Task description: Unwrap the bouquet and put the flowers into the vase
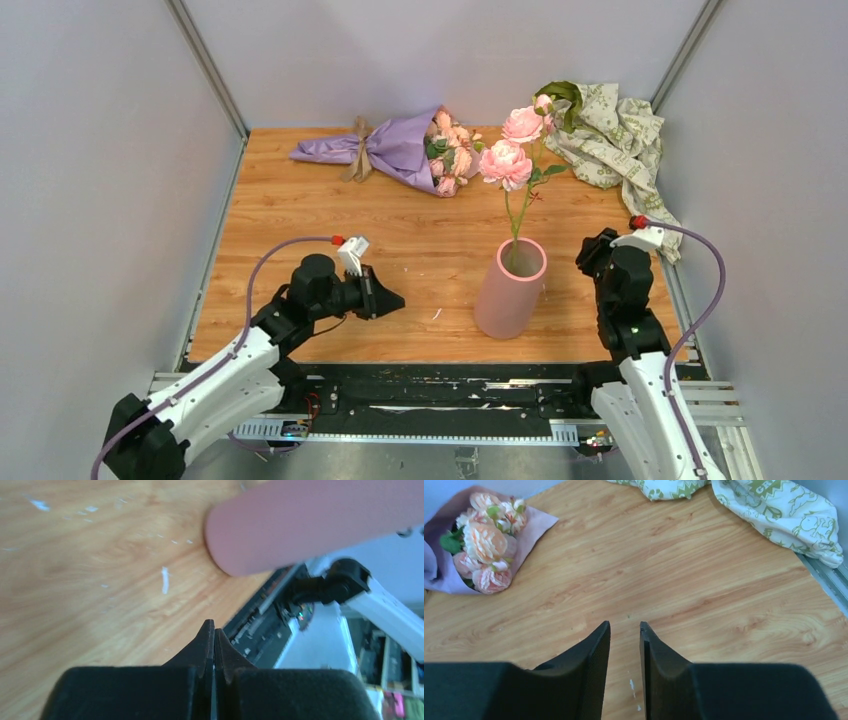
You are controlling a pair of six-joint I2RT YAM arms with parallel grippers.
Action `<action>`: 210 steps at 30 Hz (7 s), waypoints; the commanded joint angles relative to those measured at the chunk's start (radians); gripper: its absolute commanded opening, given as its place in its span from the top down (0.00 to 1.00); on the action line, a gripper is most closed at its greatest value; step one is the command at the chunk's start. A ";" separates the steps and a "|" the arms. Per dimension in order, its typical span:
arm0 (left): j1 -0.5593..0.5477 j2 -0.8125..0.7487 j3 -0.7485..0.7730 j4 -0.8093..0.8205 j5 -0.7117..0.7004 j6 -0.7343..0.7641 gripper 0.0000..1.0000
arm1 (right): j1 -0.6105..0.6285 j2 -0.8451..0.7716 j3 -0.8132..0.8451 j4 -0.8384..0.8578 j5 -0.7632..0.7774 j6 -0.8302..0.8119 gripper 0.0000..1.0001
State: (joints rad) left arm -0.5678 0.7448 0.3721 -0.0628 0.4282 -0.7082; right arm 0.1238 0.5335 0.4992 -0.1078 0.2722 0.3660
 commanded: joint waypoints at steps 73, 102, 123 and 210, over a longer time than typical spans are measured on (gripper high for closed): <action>-0.346 1.473 0.311 1.445 0.122 -0.518 1.00 | -0.016 -0.086 -0.114 -0.133 -0.033 0.091 1.00; -0.264 1.588 0.574 1.268 0.146 -0.517 1.00 | -0.115 0.163 -0.226 0.051 -0.199 0.185 1.00; -0.234 1.592 0.585 1.318 0.165 -0.522 1.00 | -0.170 -0.161 -0.266 -0.207 -0.381 0.245 1.00; -0.169 1.380 0.497 1.170 0.190 -0.439 1.00 | -0.257 1.089 -0.048 0.555 -0.714 0.324 1.00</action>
State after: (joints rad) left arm -0.7429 2.1639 0.8730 1.1584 0.6102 -1.2011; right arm -0.1192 1.5532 0.4416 0.4961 -0.5209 0.7025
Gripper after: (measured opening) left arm 0.003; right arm 0.004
